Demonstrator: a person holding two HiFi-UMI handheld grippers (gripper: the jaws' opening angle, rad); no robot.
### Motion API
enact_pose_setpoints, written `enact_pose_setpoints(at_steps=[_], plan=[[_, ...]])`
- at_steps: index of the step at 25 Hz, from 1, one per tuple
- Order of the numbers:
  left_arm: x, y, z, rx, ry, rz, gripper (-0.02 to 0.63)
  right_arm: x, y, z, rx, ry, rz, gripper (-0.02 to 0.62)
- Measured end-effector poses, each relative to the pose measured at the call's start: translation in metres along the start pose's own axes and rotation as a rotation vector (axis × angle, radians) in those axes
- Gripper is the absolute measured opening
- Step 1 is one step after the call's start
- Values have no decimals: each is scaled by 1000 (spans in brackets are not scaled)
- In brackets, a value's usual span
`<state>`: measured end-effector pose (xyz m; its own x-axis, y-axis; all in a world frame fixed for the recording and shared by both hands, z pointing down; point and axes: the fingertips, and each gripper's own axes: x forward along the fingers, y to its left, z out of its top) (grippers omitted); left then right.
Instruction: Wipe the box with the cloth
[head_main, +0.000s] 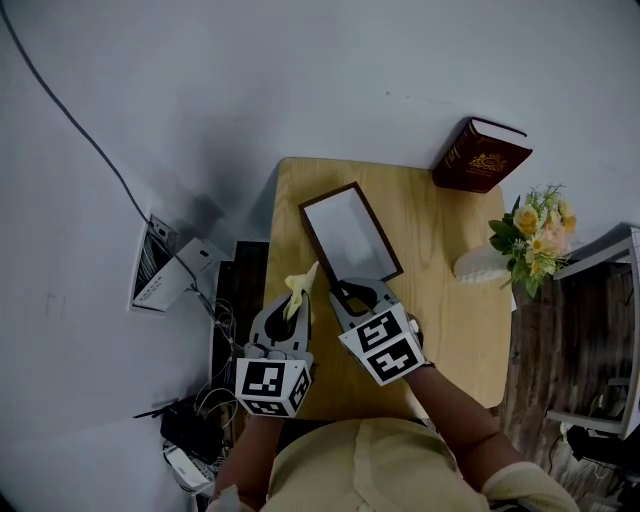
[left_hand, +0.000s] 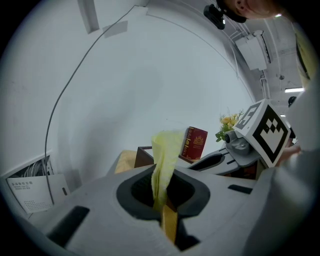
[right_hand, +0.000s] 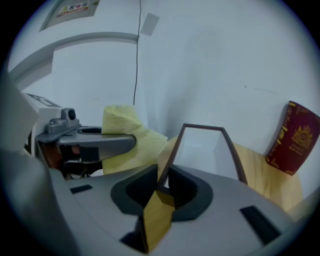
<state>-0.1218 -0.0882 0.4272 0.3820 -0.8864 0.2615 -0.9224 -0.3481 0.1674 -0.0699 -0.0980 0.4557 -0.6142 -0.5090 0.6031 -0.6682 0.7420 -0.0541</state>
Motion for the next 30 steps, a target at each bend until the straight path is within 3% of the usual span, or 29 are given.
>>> enact_pose_setpoints(at_steps=[11, 22, 26, 30], plan=[[-17, 21, 0, 2, -6, 63, 29, 13, 20, 9, 72, -65, 17, 78], [-23, 20, 5, 16, -24, 69, 29, 13, 33, 28, 92, -156, 66, 80], [-30, 16, 9, 26, -46, 77, 29, -15, 23, 40, 84, -235, 16, 78], [-36, 9, 12, 30, -62, 84, 29, -53, 3, 39, 156, -341, -26, 74]])
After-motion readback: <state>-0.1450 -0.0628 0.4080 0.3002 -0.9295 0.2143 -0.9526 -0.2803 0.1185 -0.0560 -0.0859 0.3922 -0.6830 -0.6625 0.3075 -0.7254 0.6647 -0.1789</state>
